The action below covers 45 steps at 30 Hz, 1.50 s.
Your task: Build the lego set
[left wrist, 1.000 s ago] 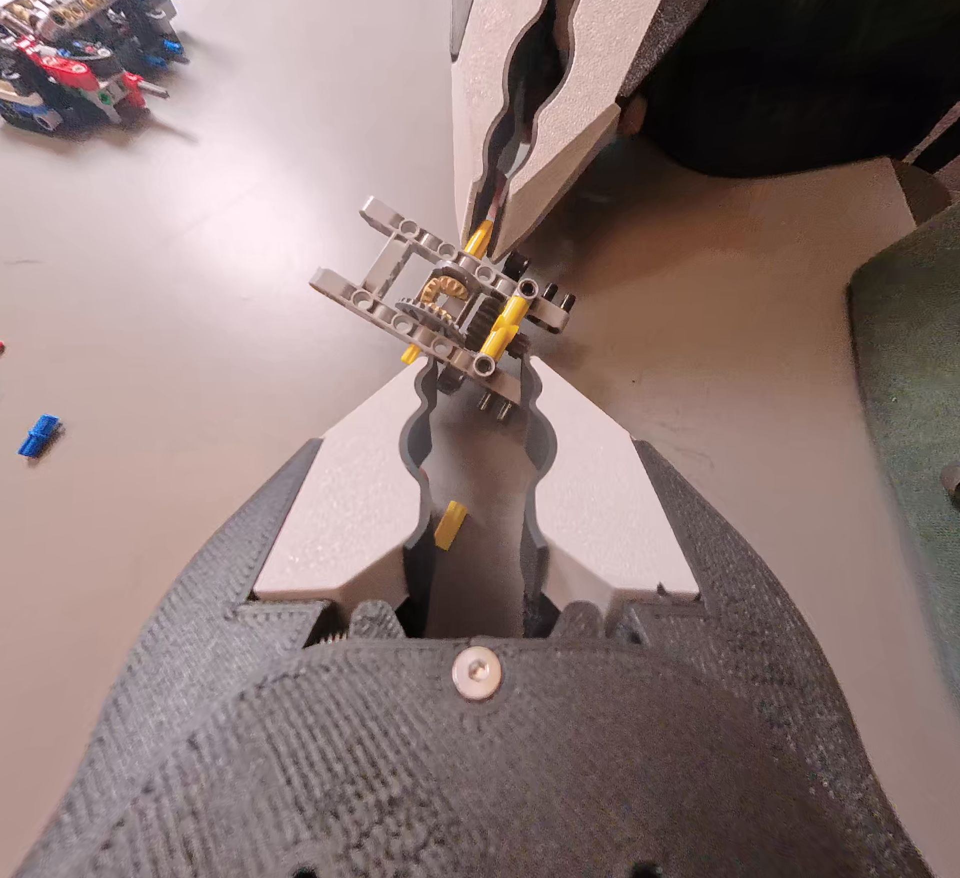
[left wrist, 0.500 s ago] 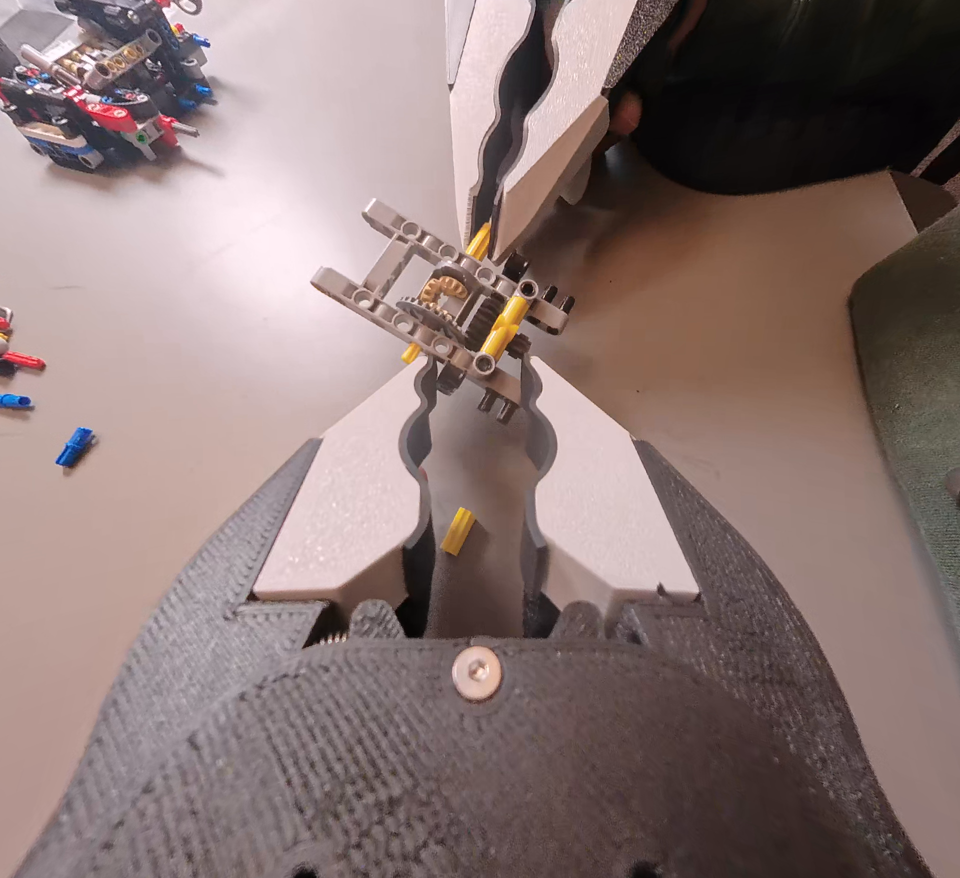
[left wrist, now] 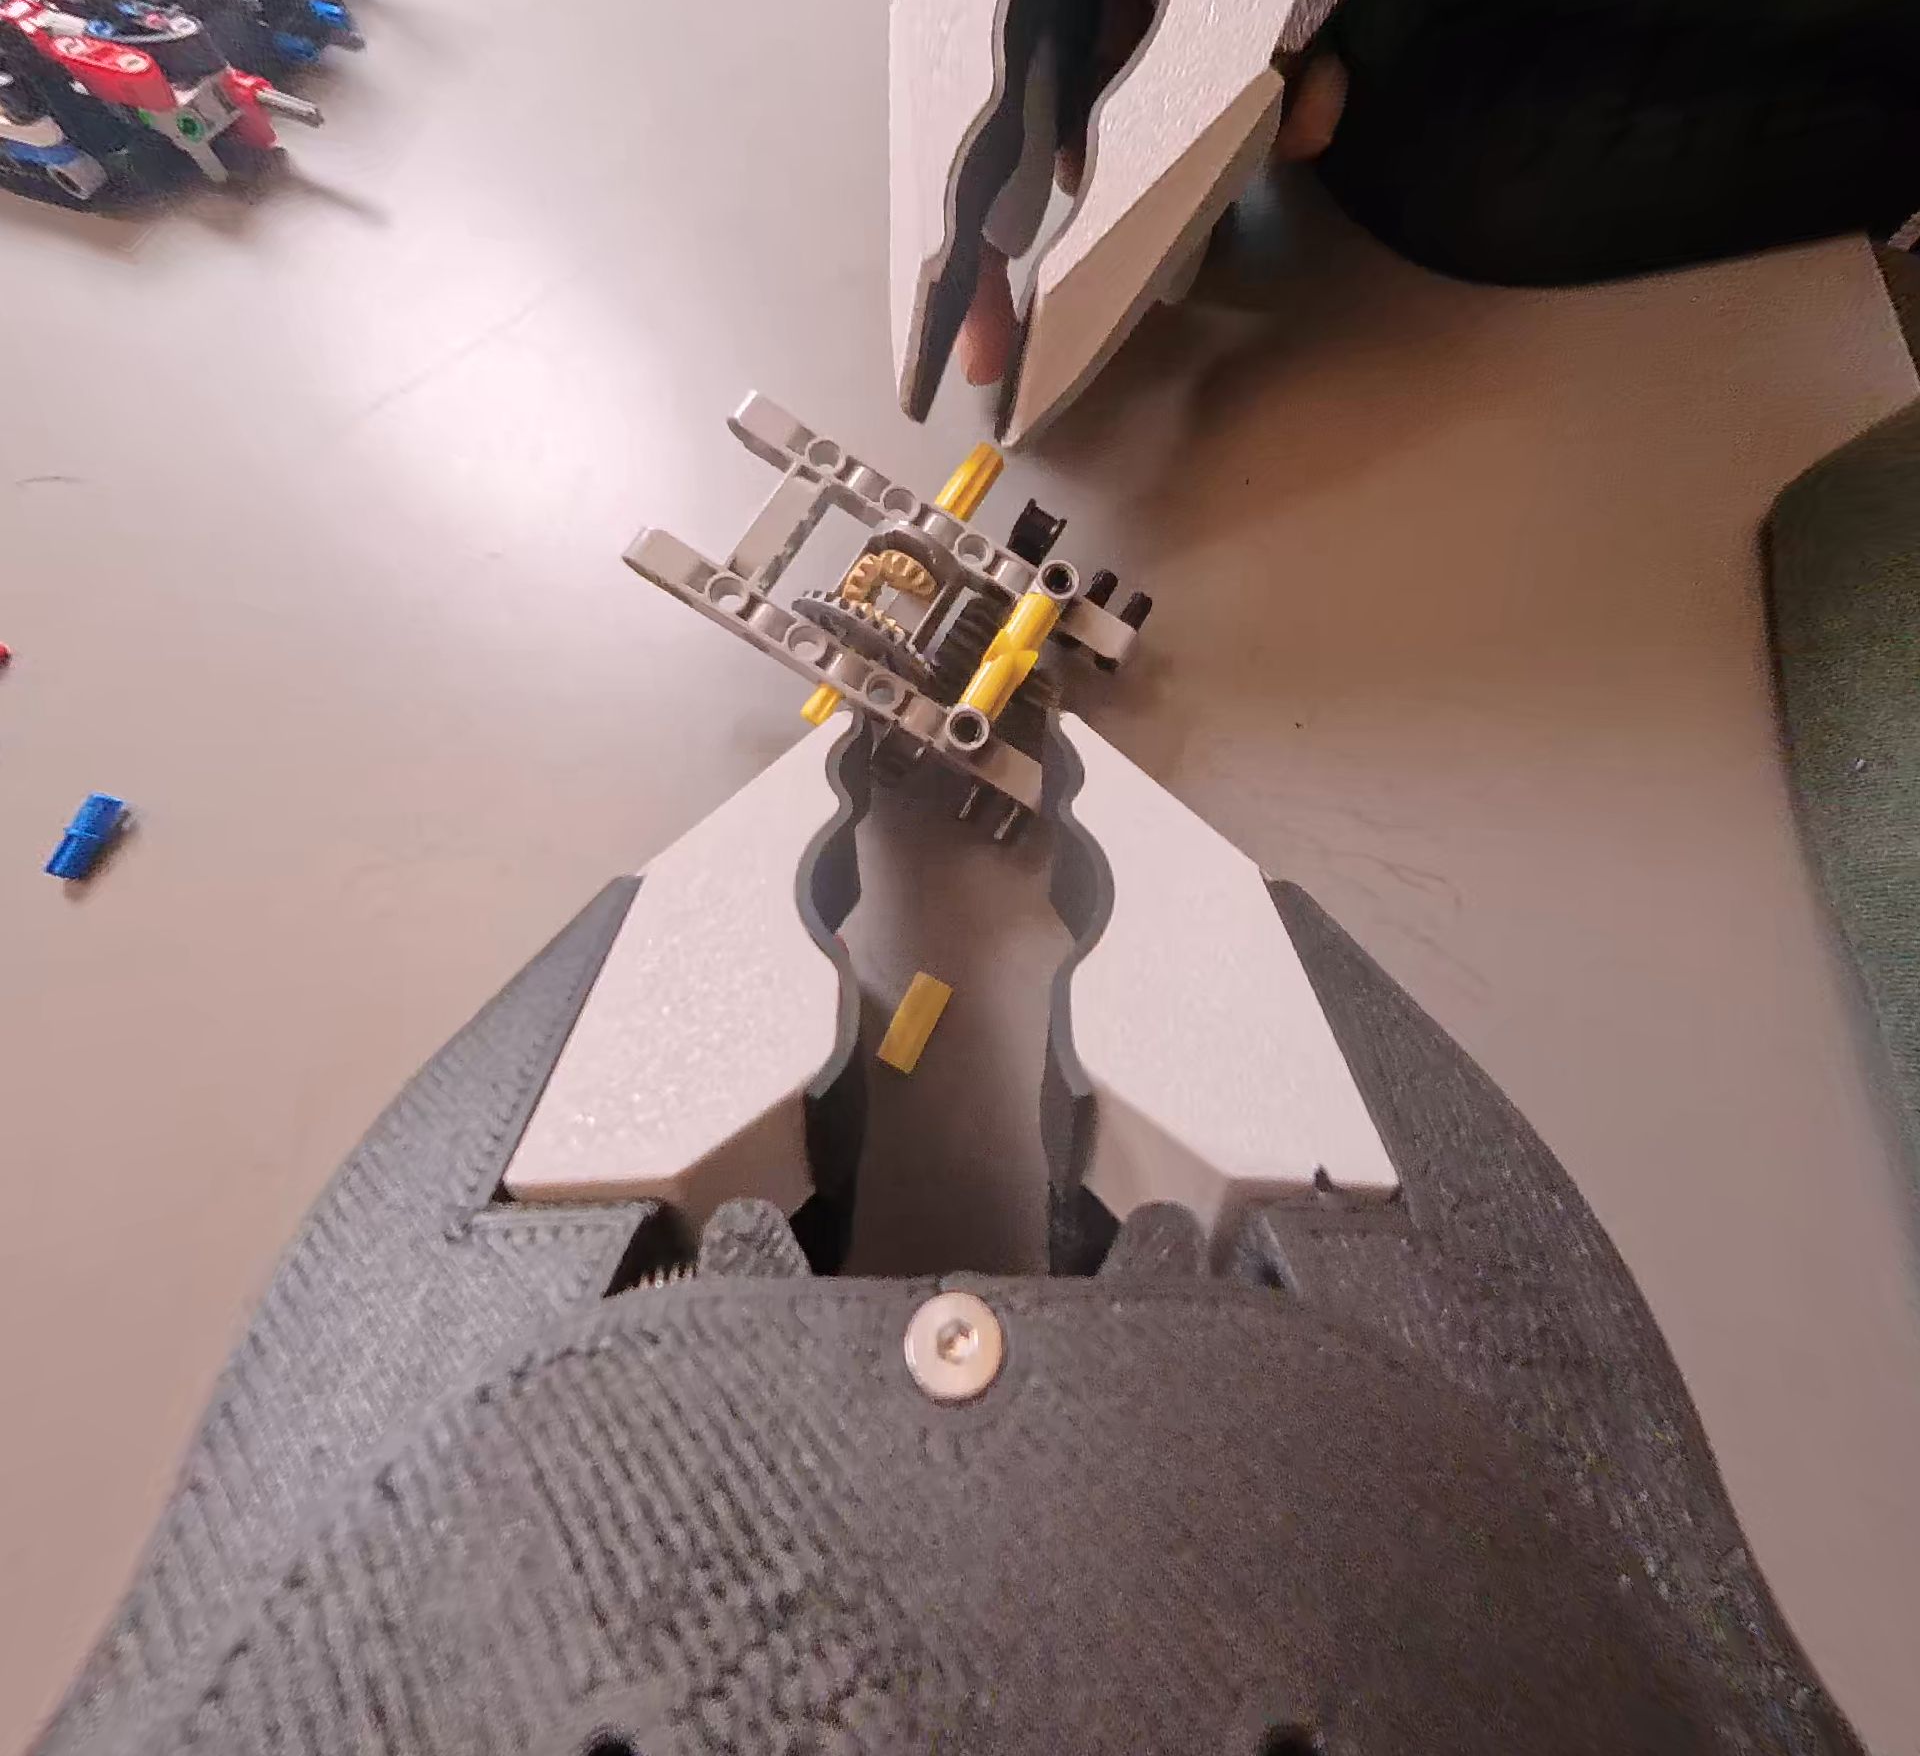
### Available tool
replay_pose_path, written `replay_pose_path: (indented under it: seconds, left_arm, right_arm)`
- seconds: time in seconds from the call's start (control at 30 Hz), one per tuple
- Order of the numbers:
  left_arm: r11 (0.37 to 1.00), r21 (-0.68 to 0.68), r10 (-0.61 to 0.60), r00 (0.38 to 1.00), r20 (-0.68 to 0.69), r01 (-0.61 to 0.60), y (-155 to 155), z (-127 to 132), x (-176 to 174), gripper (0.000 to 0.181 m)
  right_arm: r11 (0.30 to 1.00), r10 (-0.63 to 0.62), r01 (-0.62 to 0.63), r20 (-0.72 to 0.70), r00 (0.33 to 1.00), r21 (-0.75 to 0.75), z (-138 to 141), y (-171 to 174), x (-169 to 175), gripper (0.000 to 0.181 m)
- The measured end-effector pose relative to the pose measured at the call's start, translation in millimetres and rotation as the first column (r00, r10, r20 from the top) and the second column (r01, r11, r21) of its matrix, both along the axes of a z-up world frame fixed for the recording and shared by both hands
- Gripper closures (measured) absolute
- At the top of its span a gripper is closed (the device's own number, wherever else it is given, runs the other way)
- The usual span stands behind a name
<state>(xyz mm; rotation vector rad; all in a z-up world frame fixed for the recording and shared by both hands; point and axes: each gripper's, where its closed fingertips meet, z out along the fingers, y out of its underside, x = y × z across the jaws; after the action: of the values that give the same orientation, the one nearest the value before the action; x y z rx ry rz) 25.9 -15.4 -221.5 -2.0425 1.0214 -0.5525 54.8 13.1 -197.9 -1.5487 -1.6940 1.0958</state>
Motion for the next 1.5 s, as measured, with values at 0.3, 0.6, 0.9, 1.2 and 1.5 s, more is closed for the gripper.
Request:
replay_pose_path:
  seconds: [0.3, 0.6, 0.9, 1.2, 1.5]
  left_arm:
    - [0.999, 0.01, -0.051, 0.998, -0.042, 0.051, -4, 2, -7, 0.138]
    - [0.99, -0.009, -0.144, 0.982, -0.123, 0.144, -20, -2, -51, 0.143]
    - [0.984, -0.03, -0.18, 0.978, -0.108, 0.178, -25, -7, -50, 0.168]
    - [0.991, -0.005, -0.137, 0.989, -0.052, 0.137, -16, -3, -47, 0.176]
    - [0.991, -0.001, -0.134, 0.991, 0.029, 0.134, -14, 5, -46, 0.176]
  right_arm:
    - [0.999, -0.018, 0.018, -0.016, 1.0, 0.03, 5, 6, 3, 0.166]
    - [0.989, -0.044, 0.038, 0.044, 0.998, 0.141, 0, 11, 10, 0.16]
    - [0.983, -0.032, 0.008, 0.128, 0.991, 0.184, -11, 0, 7, 0.108]
    - [0.97, -0.058, 0.007, 0.203, 0.977, 0.242, -26, -9, -11, 0.093]
    - [0.951, 0.095, -0.163, 0.253, 0.963, 0.264, -26, -2, -18, 0.117]
